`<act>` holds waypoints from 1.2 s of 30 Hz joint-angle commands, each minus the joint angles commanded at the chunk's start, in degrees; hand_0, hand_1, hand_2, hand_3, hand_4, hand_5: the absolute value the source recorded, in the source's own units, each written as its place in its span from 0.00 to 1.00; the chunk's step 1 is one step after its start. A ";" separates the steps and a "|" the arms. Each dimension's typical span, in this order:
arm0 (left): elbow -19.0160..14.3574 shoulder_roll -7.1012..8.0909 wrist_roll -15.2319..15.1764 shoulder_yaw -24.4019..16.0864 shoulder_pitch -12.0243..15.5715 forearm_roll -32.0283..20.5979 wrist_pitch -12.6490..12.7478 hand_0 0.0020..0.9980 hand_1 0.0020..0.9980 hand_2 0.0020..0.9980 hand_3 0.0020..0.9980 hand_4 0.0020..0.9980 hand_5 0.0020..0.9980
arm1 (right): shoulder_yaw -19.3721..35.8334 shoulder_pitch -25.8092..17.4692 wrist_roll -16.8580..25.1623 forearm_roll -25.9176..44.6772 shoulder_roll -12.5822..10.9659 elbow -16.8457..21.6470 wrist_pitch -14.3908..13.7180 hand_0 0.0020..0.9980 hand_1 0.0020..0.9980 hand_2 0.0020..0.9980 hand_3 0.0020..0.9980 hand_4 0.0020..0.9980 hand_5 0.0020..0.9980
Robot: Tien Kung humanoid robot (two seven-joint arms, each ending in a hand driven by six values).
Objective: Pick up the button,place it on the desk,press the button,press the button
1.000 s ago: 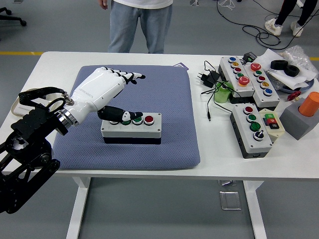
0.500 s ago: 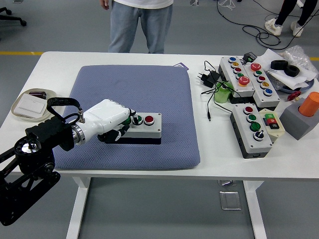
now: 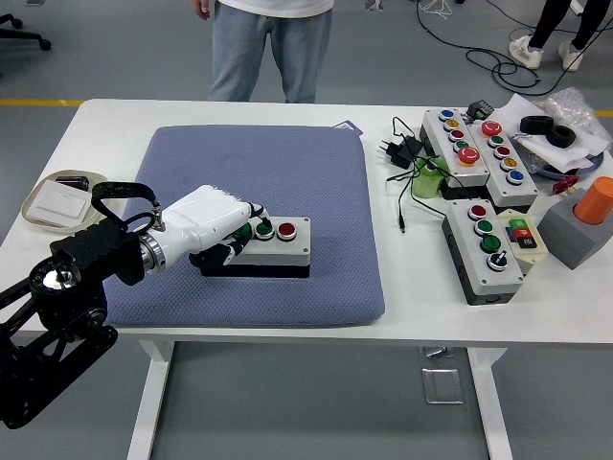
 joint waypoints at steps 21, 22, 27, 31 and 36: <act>4.08 -0.52 0.76 1.19 -1.98 0.83 -1.78 0.03 0.00 0.00 0.78 0.28 0.00 | -0.72 0.59 0.37 1.06 -0.09 0.00 0.07 0.76 0.72 0.75 0.63 0.39 0.10; 4.05 -0.46 0.80 1.27 -2.02 0.83 -2.01 0.03 0.00 0.00 0.78 0.28 0.00 | -0.76 0.61 0.38 1.13 -0.09 0.00 0.06 0.76 0.72 0.75 0.63 0.39 0.10; 3.73 -0.28 0.85 1.87 -2.26 0.83 -2.94 0.03 0.00 0.00 0.77 0.27 0.00 | -0.78 0.60 0.32 1.08 -0.08 0.00 0.04 0.76 0.72 0.75 0.63 0.39 0.10; 3.29 -0.04 0.97 2.02 -2.23 0.83 -3.87 0.03 0.00 0.00 0.77 0.27 0.00 | -0.95 0.52 0.34 1.23 -0.10 0.00 0.04 0.76 0.72 0.75 0.63 0.39 0.10; 3.11 0.23 1.11 2.23 -2.20 0.83 -4.96 0.03 0.00 0.00 0.75 0.27 0.00 | -1.01 0.47 0.33 1.27 -0.10 0.00 0.02 0.75 0.72 0.75 0.63 0.39 0.10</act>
